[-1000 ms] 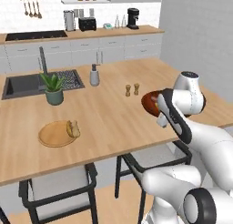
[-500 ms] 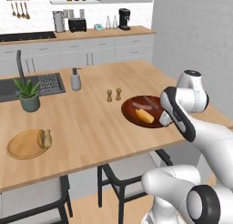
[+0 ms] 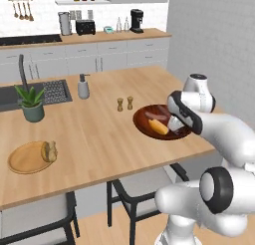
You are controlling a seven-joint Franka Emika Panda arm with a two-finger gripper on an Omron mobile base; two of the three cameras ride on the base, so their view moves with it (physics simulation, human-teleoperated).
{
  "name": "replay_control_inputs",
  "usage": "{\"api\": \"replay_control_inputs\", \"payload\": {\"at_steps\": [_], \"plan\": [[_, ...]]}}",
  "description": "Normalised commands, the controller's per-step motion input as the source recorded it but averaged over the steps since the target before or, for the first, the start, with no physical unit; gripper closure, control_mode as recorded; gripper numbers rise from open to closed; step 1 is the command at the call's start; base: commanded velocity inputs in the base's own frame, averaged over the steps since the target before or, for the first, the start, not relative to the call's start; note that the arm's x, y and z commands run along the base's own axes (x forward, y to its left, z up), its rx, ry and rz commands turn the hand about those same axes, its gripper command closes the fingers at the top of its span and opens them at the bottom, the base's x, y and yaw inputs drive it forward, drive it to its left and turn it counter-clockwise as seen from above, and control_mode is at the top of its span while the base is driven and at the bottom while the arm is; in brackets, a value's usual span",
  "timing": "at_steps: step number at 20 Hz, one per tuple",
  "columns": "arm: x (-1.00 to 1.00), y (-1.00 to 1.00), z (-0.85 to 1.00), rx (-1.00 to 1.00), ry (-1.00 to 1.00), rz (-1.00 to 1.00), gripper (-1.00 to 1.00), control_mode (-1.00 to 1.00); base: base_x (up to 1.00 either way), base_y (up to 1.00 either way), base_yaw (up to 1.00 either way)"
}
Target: Place one bun and one sausage from the bowl on each plate.
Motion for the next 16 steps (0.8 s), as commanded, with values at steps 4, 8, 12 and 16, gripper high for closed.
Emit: {"api": "replay_control_inputs", "payload": {"at_steps": [4, 8, 12, 16], "plan": [[1.00, 0.11, -0.01, 0.10, 0.05, -0.20, -1.00, -1.00, 0.00, 0.00, 0.00], [1.00, 0.29, -0.01, 0.13, 0.11, -0.25, -1.00, -1.00, 0.00, 0.00, 0.00], [0.97, 0.01, 0.00, 0.10, 0.23, -0.10, -1.00, -1.00, 0.00, 0.00, 0.00], [0.61, 0.00, -0.26, -0.09, 0.18, 0.00, -1.00, -1.00, 0.00, 0.00, 0.00]]}}
